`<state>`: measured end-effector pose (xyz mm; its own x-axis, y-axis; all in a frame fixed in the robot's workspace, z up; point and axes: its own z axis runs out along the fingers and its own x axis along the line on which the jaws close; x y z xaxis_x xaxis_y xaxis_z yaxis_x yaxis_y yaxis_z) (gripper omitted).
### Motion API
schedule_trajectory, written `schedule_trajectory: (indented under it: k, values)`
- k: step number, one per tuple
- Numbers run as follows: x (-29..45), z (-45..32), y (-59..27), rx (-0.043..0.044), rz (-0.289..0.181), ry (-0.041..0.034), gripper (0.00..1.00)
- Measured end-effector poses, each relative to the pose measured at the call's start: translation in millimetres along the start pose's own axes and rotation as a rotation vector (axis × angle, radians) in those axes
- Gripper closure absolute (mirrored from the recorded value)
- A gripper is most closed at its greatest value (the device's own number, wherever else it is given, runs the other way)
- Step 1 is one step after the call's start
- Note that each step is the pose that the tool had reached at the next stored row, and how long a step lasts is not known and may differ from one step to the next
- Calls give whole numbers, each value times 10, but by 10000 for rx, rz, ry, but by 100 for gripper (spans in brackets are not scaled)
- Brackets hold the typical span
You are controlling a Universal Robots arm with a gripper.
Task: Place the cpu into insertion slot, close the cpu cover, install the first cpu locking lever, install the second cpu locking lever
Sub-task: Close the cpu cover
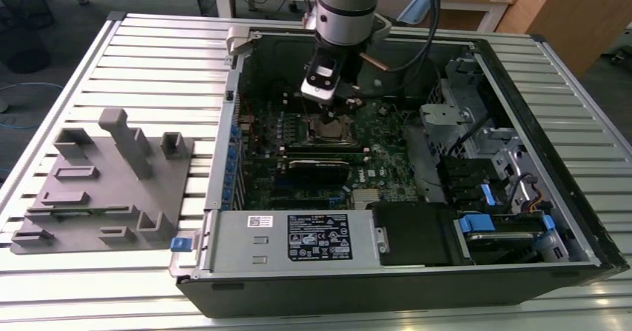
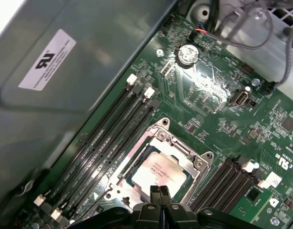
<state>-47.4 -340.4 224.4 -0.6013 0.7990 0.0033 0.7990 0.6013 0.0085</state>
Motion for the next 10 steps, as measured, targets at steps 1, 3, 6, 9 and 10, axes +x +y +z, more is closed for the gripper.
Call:
schedule_trajectory:
  k: [1,3,6,9,10]
  values:
    - [0,0,0,0,-60,1,89]
    - [0,0,-1,0,-148,1,89]
    - [0,0,-1,0,-165,2,89]
    - [1,0,-1,0,-164,2,89]
    - [1,0,-1,1,-166,2,89]
